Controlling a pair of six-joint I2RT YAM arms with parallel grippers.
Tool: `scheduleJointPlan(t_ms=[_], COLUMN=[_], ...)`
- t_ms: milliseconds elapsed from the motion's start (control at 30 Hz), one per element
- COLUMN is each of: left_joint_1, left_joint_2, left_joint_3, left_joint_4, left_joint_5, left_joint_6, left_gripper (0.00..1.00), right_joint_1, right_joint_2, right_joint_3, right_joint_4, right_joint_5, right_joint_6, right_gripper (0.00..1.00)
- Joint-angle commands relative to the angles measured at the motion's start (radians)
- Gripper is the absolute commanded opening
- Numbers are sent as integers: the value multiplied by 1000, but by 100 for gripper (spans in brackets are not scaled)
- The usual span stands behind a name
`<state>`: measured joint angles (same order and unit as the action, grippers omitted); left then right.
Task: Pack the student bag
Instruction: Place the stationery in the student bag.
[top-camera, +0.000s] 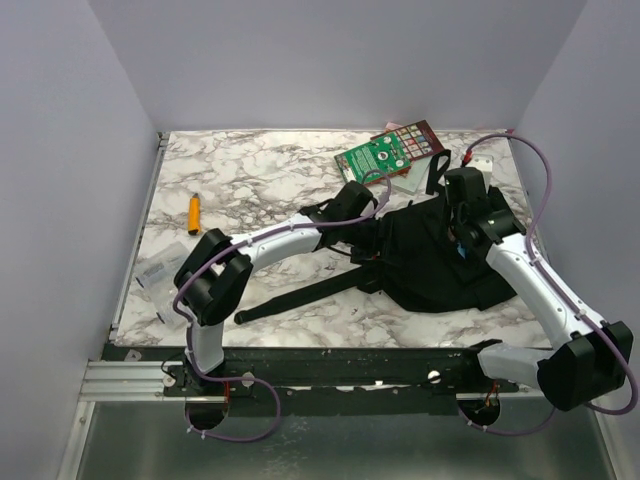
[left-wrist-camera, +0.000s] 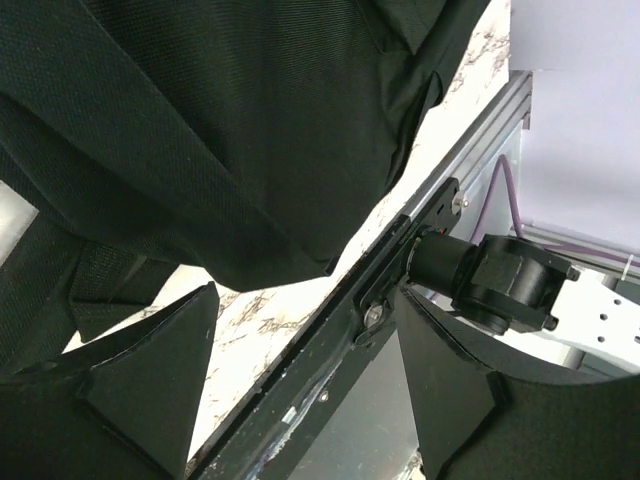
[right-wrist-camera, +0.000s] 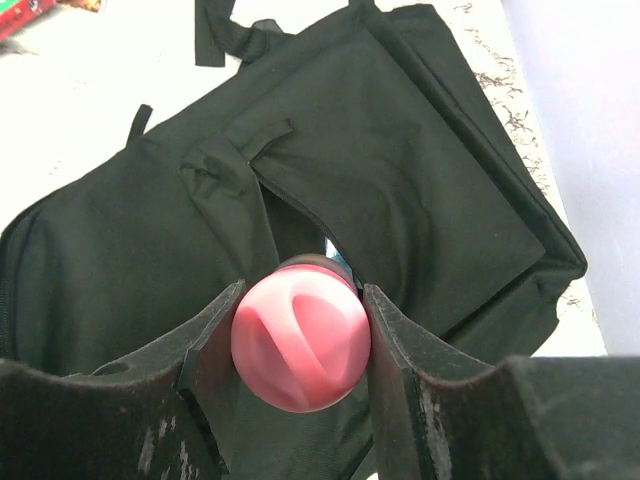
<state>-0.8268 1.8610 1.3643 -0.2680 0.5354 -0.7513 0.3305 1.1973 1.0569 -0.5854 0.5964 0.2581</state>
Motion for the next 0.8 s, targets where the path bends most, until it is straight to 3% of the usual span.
scheduleJointPlan(t_ms=[0, 133, 300, 600, 767], left_joint_1=[-5, -3, -4, -6, -9], left_joint_2=[68, 121, 145, 145, 141], left_joint_3=[81, 134, 143, 121, 118], left_joint_4=[-70, -125, -152, -140, -134], left_joint_5=[25, 9, -9, 17, 23], left_joint_6=[-9, 23, 55, 53, 49], left_gripper=[72, 69, 55, 21, 12], right_joint_1=[0, 1, 1, 1, 1], right_joint_2=[32, 37, 51, 103, 157], right_joint_3=[-6, -23, -42, -66, -49], right_joint_4=[20, 32, 53, 114, 86], right_joint_5=[26, 74, 94, 173, 63], right_joint_6=[-15, 24, 22, 9, 41], right_gripper=[1, 1, 0, 1, 1])
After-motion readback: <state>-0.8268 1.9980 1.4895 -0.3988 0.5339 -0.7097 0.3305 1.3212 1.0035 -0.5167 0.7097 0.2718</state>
